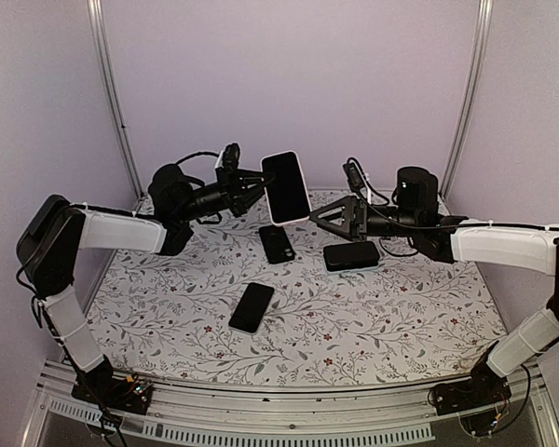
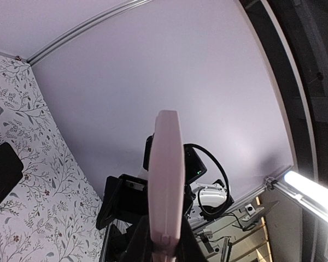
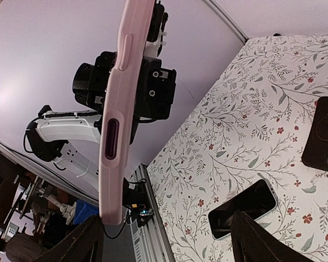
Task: Take the phone out of the phone case
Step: Remove the bottom right corner of the phone case from the phone, then remove the phone case from the phone, then place the phone at the center of the board, then place the phone case at the center of the board.
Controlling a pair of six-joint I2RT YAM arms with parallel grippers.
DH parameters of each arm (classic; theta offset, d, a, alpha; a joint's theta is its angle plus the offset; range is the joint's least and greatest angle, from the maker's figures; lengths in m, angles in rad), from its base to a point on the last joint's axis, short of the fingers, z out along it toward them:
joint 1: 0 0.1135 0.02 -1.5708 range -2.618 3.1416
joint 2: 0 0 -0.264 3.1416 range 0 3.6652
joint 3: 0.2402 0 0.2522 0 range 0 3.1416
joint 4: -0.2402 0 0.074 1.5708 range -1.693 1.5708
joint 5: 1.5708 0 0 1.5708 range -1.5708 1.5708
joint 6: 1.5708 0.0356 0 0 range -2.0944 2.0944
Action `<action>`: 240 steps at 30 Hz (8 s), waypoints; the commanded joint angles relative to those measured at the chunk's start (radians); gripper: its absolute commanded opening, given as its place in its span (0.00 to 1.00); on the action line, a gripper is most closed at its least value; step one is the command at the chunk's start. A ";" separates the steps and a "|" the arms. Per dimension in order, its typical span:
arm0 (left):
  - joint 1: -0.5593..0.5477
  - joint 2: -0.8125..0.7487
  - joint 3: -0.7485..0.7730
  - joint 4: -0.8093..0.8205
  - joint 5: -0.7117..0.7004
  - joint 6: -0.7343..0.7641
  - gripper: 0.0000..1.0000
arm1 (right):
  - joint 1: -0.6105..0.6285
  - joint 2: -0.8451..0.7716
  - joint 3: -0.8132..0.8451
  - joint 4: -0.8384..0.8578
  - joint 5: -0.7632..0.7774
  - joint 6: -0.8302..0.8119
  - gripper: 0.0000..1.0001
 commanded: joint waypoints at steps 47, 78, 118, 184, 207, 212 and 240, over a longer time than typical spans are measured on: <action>-0.127 0.045 0.143 -0.298 0.132 0.219 0.06 | -0.012 0.198 0.203 0.090 -0.056 0.100 0.52; -0.233 0.136 0.493 -1.464 -0.545 0.855 0.66 | 0.093 0.283 0.270 -0.346 0.454 -0.076 0.00; -0.231 0.353 0.586 -1.606 -0.819 0.760 0.26 | 0.292 0.259 0.429 -0.567 0.884 -0.240 0.00; -0.110 -0.081 0.284 -1.888 -0.914 0.991 0.00 | 0.172 0.151 0.251 -0.559 0.888 -0.346 0.00; -0.273 0.116 0.324 -2.109 -1.035 0.894 0.19 | 0.091 0.120 0.191 -0.460 0.649 -0.301 0.00; -0.276 0.115 0.321 -2.071 -0.988 0.891 0.30 | 0.089 0.125 0.190 -0.456 0.642 -0.297 0.00; -0.125 -0.128 0.283 -1.751 -0.730 0.884 0.40 | -0.107 0.530 0.564 -0.556 0.303 -0.299 0.05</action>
